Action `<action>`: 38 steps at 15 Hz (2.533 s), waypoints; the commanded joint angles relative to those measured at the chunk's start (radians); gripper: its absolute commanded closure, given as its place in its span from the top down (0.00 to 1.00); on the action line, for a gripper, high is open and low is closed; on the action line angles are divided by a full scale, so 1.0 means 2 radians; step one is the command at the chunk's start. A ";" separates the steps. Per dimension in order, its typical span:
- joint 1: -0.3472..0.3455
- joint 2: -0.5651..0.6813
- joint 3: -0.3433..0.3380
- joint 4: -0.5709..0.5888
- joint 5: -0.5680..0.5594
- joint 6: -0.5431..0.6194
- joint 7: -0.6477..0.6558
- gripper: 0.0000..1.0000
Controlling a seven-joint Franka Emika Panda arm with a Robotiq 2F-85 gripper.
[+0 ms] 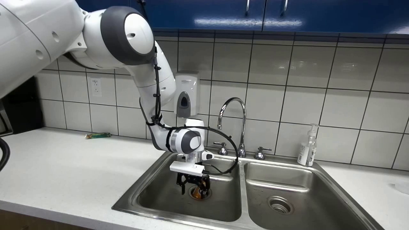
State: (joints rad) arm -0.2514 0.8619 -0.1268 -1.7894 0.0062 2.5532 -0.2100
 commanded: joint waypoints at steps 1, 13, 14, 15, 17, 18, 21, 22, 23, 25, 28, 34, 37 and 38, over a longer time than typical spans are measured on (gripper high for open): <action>0.015 -0.020 0.004 -0.013 -0.022 -0.030 0.003 1.00; 0.036 -0.106 0.020 -0.080 -0.018 -0.013 -0.003 1.00; 0.035 -0.119 0.022 -0.091 -0.017 -0.007 -0.005 1.00; 0.035 -0.130 0.022 -0.101 -0.018 -0.001 -0.006 1.00; 0.034 -0.154 0.025 -0.121 -0.015 0.015 -0.010 1.00; 0.034 -0.169 0.027 -0.135 -0.014 0.026 -0.012 1.00; 0.035 -0.210 0.034 -0.169 -0.015 0.053 -0.019 1.00; 0.037 -0.221 0.037 -0.179 -0.015 0.064 -0.022 1.00; 0.037 -0.232 0.040 -0.188 -0.015 0.071 -0.026 1.00; 0.040 -0.255 0.044 -0.205 -0.017 0.084 -0.031 1.00; 0.046 -0.280 0.048 -0.225 -0.020 0.092 -0.040 1.00; 0.083 -0.325 0.058 -0.254 -0.048 0.073 -0.038 1.00; 0.107 -0.344 0.066 -0.267 -0.072 0.060 -0.037 1.00; 0.115 -0.351 0.070 -0.272 -0.076 0.054 -0.037 1.00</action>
State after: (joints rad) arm -0.0502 0.2343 -0.0080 -2.2819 -0.1117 2.7083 -0.2757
